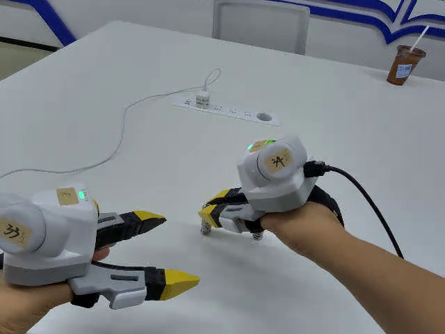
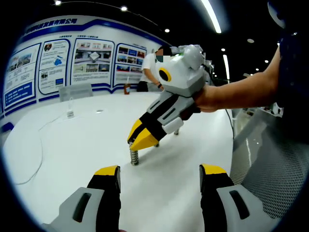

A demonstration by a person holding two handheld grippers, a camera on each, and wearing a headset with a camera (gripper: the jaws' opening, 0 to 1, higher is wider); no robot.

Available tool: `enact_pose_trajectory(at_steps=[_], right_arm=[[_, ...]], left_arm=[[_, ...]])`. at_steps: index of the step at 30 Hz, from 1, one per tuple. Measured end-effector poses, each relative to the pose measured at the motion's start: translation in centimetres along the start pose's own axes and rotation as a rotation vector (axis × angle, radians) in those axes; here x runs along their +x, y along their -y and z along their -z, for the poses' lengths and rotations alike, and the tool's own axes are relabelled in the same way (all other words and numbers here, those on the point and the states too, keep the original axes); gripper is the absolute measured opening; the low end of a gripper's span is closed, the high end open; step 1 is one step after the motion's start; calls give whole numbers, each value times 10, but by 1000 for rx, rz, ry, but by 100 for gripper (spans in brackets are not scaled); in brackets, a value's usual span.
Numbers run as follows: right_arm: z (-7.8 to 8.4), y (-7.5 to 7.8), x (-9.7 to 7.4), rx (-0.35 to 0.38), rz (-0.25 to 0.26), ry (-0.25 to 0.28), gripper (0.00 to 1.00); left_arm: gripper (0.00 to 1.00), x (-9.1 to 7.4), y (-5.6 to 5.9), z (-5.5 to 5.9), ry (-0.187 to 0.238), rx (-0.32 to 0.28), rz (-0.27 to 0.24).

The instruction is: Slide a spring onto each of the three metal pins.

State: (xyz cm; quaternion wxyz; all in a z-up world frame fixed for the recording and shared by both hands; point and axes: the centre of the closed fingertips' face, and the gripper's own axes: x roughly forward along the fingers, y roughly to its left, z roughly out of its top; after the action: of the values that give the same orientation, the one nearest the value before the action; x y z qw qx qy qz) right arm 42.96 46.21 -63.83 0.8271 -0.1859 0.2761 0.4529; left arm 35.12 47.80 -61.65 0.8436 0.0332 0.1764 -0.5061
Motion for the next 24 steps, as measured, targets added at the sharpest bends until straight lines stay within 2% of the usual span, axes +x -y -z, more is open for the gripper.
enact_pose_trajectory(at_steps=[10, 14, 24], right_arm=[[4, -1, 2, 0, 5, -7, 12], [4, -1, 0, -1, 10, -9, 16], [3, -1, -19, 27, 35, 18, 19]], left_arm=[[68, 0, 1, 0, -4, 3, -1], [68, 0, 1, 0, -5, 3, -1], [69, 3, 3, -1, -4, 5, 1]])
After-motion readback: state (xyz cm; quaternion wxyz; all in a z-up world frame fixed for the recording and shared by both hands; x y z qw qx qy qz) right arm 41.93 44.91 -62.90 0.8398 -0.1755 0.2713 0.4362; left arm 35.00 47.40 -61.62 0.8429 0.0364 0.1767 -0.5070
